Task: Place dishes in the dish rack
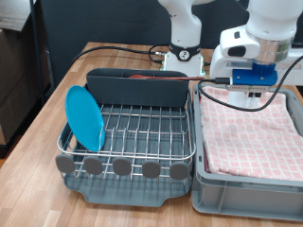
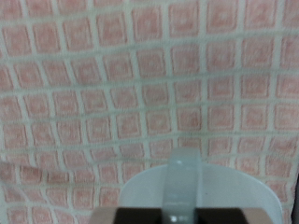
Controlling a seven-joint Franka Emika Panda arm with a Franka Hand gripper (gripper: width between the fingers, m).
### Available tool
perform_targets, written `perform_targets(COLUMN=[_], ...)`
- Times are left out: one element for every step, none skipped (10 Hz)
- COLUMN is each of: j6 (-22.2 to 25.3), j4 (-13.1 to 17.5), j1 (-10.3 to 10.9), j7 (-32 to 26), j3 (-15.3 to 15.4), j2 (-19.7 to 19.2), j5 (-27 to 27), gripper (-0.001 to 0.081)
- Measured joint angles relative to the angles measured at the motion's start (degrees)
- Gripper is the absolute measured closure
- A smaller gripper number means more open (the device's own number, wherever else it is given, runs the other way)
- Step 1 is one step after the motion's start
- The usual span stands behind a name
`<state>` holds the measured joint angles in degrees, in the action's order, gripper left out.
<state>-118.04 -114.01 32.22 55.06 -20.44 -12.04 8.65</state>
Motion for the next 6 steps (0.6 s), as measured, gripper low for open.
perform_targets(j6=[-1.73, -2.65, -2.66, -2.42, -2.89, -4.12], j4=[1.54, 3.15, 4.53, 4.46, 4.44, 4.45], j1=[-0.08, -0.10, 0.12, 0.12, 0.12, 0.08], j7=[1.69, 4.11, 6.64, 5.80, 5.66, 5.42], j3=[-1.04, -2.19, -2.74, -2.64, -2.67, -2.88], j2=[-0.69, -1.28, -2.31, -2.31, -2.32, -2.32], j5=[-0.92, -2.61, -3.81, -3.29, -3.62, -4.16], gripper=[0.0737, 0.0737, 0.0737, 0.0737, 0.0737, 0.0737])
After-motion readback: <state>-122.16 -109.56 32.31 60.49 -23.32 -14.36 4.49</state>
